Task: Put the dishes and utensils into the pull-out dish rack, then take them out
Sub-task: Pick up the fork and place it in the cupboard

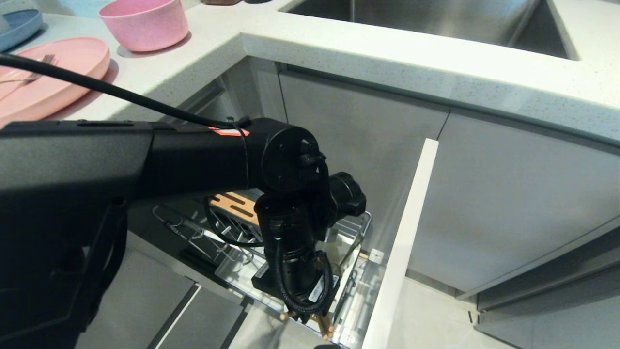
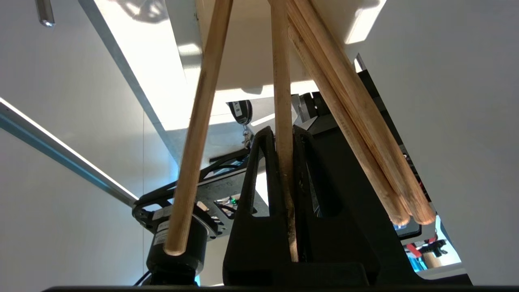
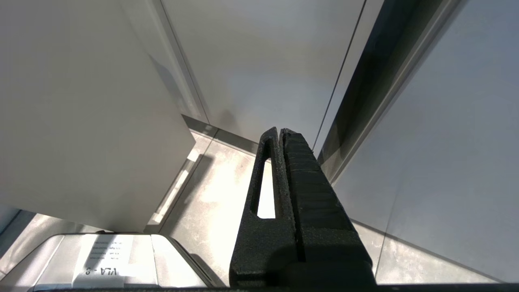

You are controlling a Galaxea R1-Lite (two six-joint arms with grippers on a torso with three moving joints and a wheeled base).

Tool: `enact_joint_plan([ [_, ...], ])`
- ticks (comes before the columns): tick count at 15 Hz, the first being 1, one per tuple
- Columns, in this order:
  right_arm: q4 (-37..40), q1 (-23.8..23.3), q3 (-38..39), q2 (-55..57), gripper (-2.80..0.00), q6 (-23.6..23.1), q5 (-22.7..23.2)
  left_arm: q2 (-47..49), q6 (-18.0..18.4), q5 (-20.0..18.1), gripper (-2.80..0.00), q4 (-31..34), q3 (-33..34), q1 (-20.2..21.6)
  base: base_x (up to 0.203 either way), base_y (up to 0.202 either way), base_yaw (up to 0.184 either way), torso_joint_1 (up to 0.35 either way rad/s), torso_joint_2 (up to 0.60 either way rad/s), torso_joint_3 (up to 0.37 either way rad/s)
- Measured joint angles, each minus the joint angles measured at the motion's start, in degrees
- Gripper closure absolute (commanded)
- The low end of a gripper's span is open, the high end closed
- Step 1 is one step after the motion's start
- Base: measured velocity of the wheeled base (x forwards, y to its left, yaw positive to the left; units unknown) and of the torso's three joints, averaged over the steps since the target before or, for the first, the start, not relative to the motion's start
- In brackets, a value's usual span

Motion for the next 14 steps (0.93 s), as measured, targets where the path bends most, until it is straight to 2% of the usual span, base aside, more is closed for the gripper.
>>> enact_joint_plan([
  [1,0.0,0.0,0.0,0.0,0.0,0.0,0.0,0.11,-0.01,0.01,0.0,0.06,0.0,0.0,0.0,0.0,0.0,0.0,0.0,0.0],
  [2,0.0,0.0,0.0,0.0,0.0,0.0,0.0,0.16,0.02,0.07,-2.8,0.13,0.0,0.0,0.0,0.0,0.0,0.0,0.0,0.0],
  [14,0.0,0.0,0.0,0.0,0.0,0.02,0.01,-3.06,-0.5,0.83,-2.8,0.27,-0.04,-0.16,0.0,0.0,0.0,0.0,0.0,0.0],
])
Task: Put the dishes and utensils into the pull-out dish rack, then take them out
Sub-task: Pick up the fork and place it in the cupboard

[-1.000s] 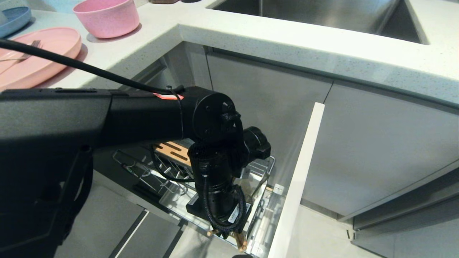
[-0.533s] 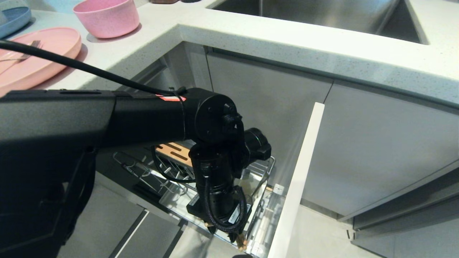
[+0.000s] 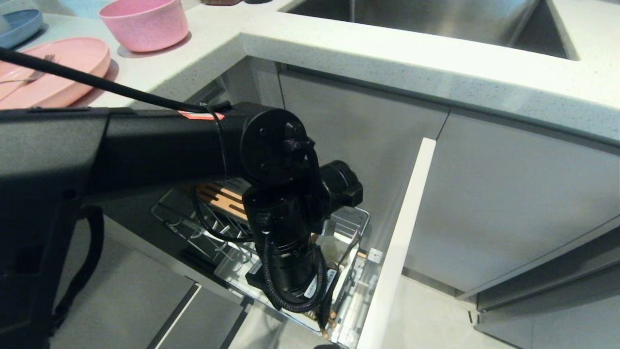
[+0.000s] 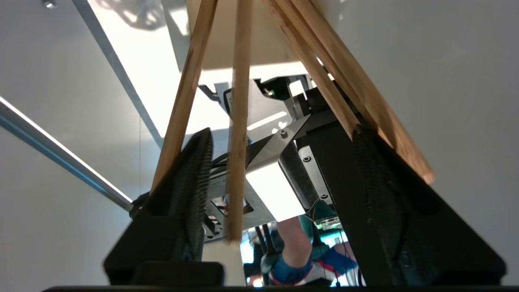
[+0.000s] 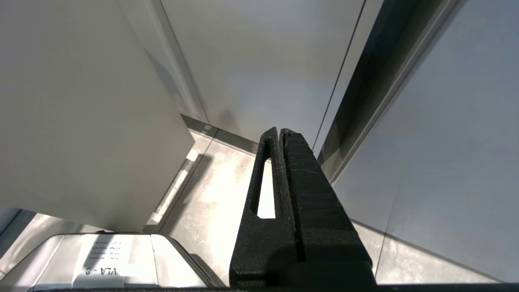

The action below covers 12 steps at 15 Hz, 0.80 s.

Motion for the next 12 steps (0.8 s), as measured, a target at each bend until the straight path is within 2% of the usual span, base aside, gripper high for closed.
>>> enact_joint_plan([
  [7,0.0,0.0,0.0,0.0,0.0,-0.02,0.0,-7.04,-1.14,1.26,-2.8,-0.41,0.08,-0.37,0.0,0.0,0.0,0.0,0.0,0.0],
  [12,0.0,0.0,0.0,0.0,0.0,0.0,0.0,-11.38,-4.23,1.4,-2.8,-5.86,0.08,-0.87,0.0,0.0,0.0,0.0,0.0,0.0],
])
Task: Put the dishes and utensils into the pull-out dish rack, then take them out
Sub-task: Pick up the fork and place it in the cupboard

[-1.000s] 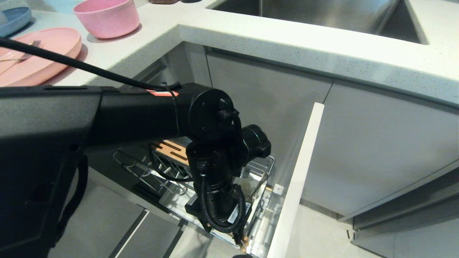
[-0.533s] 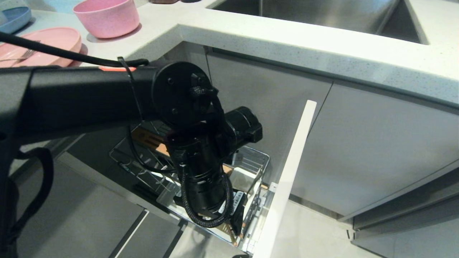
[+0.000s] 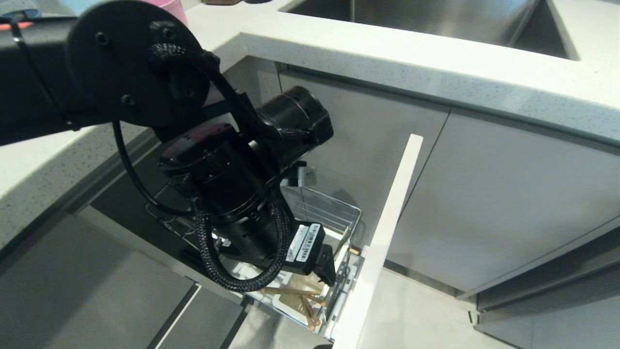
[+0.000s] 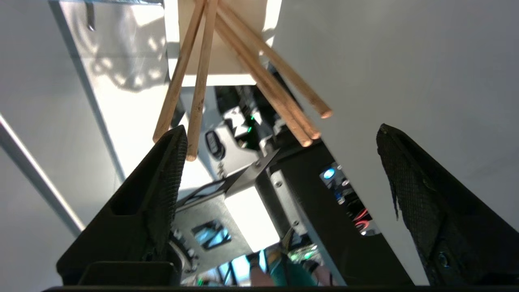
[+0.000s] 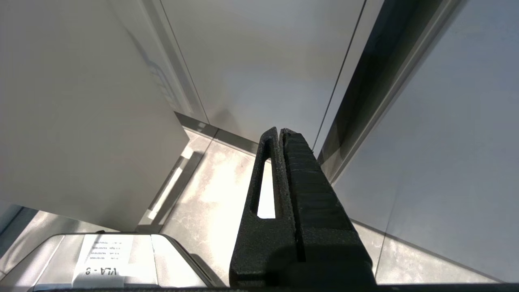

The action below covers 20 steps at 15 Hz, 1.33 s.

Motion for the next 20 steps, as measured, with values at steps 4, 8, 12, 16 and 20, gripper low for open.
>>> enact_joint_plan([
  [4,0.0,0.0,0.0,0.0,0.0,-0.02,0.0,-2.06,-2.19,2.5,0.0,-1.67,0.05,-0.18,0.0,0.0,0.0,0.0,0.0,0.0],
  [8,0.0,0.0,0.0,0.0,0.0,0.01,0.0,-2.84,-8.91,3.58,0.0,-7.75,0.02,-2.14,0.0,0.0,0.0,0.0,0.0,0.0],
  [12,0.01,0.0,0.0,0.0,0.0,0.01,0.0,-3.2,-11.35,3.19,0.0,-11.04,0.13,-3.35,0.0,0.0,0.0,0.0,0.0,0.0],
  [16,0.0,0.0,0.0,0.0,0.0,0.01,-0.01,-3.5,-14.04,2.66,0.0,-13.39,0.16,-5.16,0.0,0.0,0.0,0.0,0.0,0.0],
  [20,0.02,0.0,0.0,0.0,0.0,-0.02,0.0,-3.55,-15.08,2.62,0.0,-13.97,0.24,-6.74,0.0,0.0,0.0,0.0,0.0,0.0],
])
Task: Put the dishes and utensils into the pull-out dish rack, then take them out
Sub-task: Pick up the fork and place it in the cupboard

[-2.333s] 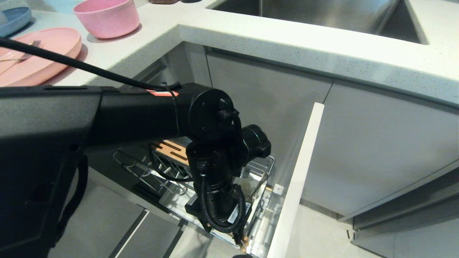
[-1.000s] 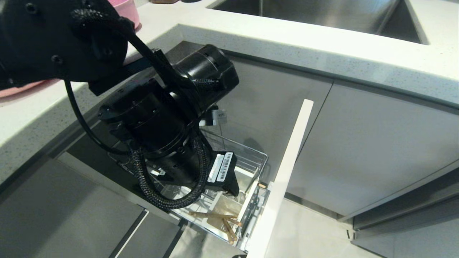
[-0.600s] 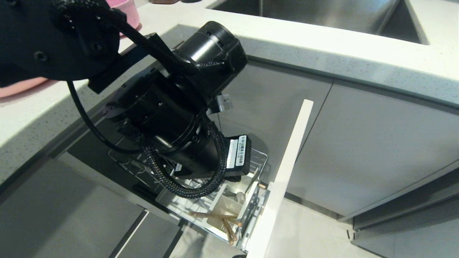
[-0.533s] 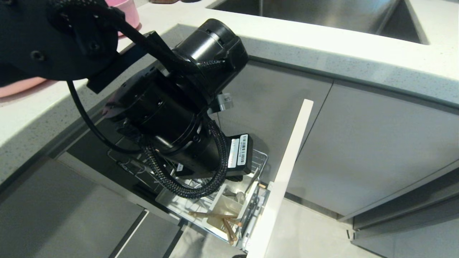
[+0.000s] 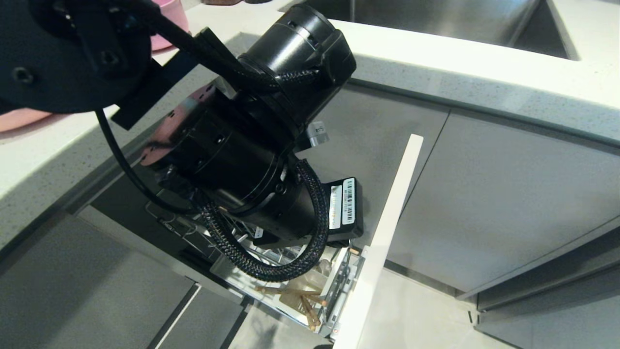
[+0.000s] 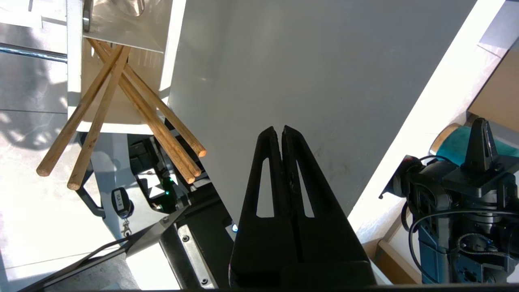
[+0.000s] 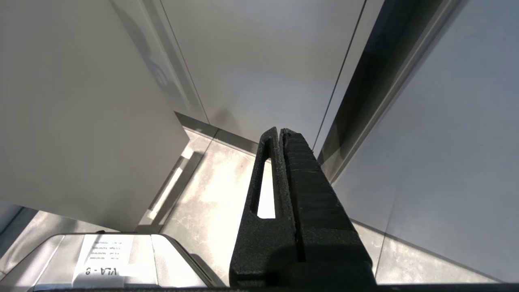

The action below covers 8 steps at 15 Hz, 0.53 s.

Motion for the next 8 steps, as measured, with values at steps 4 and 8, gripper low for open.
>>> enact_joint_plan([
  [4,0.0,0.0,0.0,0.0,0.0,0.0,0.0,0.21,-0.11,-0.06,0.0,0.0,0.07,-1.51,0.0,0.0,0.0,0.0,0.0,0.0],
  [8,-0.02,0.0,0.0,0.0,0.0,0.0,0.0,0.4,-0.13,-0.07,0.0,0.04,0.16,-2.76,0.0,0.0,0.0,0.0,0.0,0.0],
])
